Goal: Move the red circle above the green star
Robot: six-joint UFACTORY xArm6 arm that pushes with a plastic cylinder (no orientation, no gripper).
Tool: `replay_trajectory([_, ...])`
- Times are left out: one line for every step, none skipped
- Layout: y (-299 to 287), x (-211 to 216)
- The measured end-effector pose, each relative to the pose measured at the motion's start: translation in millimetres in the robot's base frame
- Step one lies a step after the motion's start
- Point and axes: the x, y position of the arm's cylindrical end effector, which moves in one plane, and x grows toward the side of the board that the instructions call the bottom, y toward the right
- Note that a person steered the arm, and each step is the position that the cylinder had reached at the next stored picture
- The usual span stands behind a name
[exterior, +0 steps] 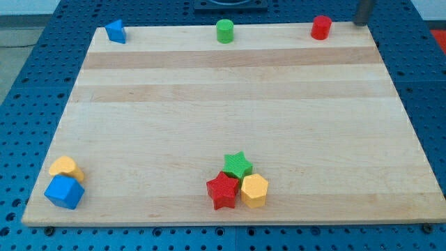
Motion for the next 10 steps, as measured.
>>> replay_trajectory([-41, 0])
replay_trajectory([-79, 3])
replay_trajectory([-104, 14])
replay_trajectory([-121, 32])
replay_trajectory([-118, 50])
replay_trajectory([-102, 66])
replay_trajectory([-97, 91])
replay_trajectory([-97, 121])
replay_trajectory([-98, 152])
replay_trajectory([-117, 171])
